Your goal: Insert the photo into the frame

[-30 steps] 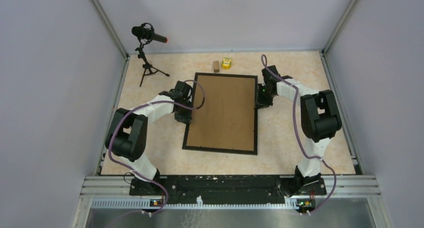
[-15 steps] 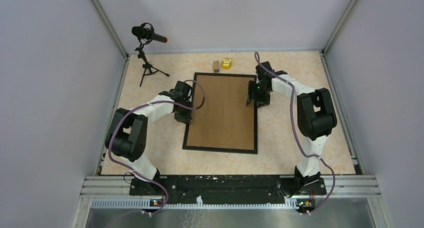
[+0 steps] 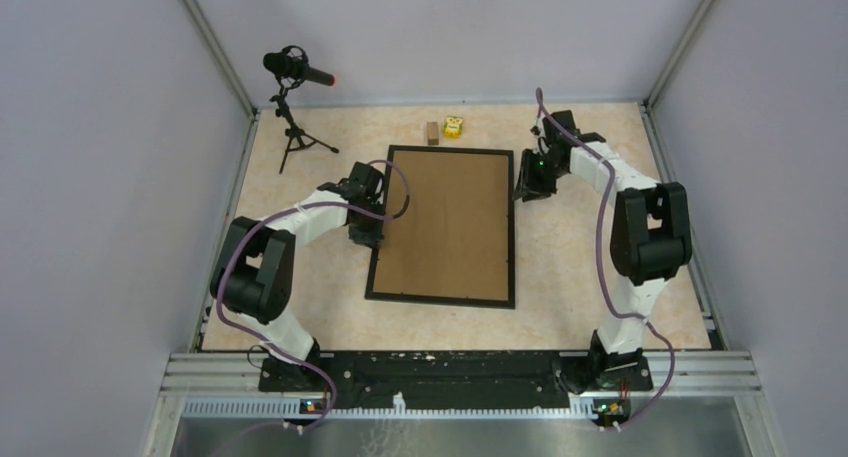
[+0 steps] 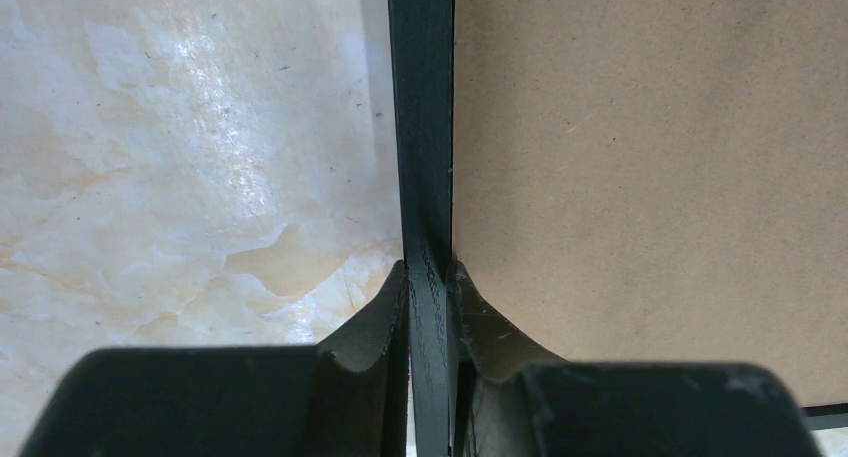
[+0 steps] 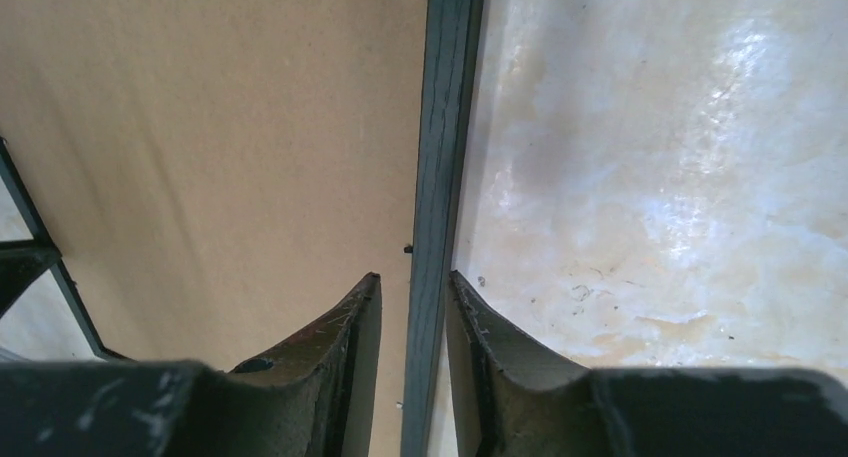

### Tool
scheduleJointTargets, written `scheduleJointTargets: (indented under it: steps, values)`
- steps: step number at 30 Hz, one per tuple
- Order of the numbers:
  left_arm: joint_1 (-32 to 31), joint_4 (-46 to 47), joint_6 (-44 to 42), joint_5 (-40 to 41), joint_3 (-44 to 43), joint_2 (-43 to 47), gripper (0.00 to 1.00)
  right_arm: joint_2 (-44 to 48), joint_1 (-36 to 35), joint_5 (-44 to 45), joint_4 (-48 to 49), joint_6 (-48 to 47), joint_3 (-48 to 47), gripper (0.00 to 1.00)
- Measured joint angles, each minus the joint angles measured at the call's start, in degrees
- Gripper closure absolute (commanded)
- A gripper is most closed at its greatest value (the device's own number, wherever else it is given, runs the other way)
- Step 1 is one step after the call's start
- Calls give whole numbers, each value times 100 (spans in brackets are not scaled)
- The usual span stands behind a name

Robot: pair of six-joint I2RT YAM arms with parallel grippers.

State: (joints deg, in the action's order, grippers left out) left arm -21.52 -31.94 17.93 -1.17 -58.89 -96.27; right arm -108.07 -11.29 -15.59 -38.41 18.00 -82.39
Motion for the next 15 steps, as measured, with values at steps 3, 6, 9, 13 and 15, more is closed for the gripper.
scheduleJointTargets:
  steps: [3,6,9,13,15]
  values:
    - [0,-2,-7,0,0,0,92,-17,-17,-109,7,-72,144,72]
    - [0,-2,-7,-2,-2,0,92,-52,-20,-190,59,-138,323,73]
    - [0,0,-9,0,-2,0,92,-133,-20,-256,109,-153,479,75]
    - [0,0,-9,-2,0,0,93,-282,-24,-323,203,-155,614,75]
    - [0,0,-9,-2,-2,0,93,-334,-26,-404,286,-149,667,76]
